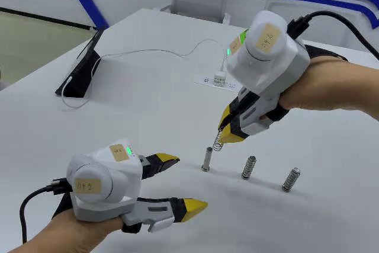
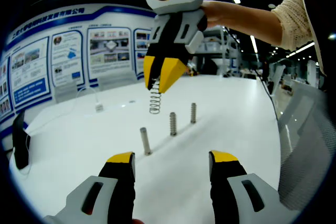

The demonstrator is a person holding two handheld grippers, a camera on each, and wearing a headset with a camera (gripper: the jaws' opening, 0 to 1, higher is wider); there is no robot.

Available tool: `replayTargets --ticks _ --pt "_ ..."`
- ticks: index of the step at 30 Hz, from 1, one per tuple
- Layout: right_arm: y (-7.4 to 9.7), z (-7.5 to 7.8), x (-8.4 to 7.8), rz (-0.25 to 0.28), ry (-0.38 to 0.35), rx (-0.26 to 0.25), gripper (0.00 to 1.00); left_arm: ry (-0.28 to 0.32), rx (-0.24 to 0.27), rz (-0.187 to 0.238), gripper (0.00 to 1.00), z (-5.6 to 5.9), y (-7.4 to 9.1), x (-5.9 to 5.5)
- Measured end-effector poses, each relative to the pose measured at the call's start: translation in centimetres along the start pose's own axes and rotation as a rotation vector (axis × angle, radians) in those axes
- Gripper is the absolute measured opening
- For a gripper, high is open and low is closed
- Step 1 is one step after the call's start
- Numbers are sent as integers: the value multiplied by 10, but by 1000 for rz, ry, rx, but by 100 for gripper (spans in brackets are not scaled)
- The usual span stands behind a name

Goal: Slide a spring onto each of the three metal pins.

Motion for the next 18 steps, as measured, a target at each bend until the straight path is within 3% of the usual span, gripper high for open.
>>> replayTargets --ticks 18 --pt "-33 15 -7 -48 -24 12 12 4 5 -5 58 -2 1 -2"
Point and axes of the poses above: the centre of the closed fingertips' face, and the gripper's own axes: y roughly backward along the fingers, z roughly to its right, x roughly out of its top, the point moved 7 cm from there along y, roughly backward along the fingers, and after that the axes turned 8 degrees about -x, right-handed, at the moved point
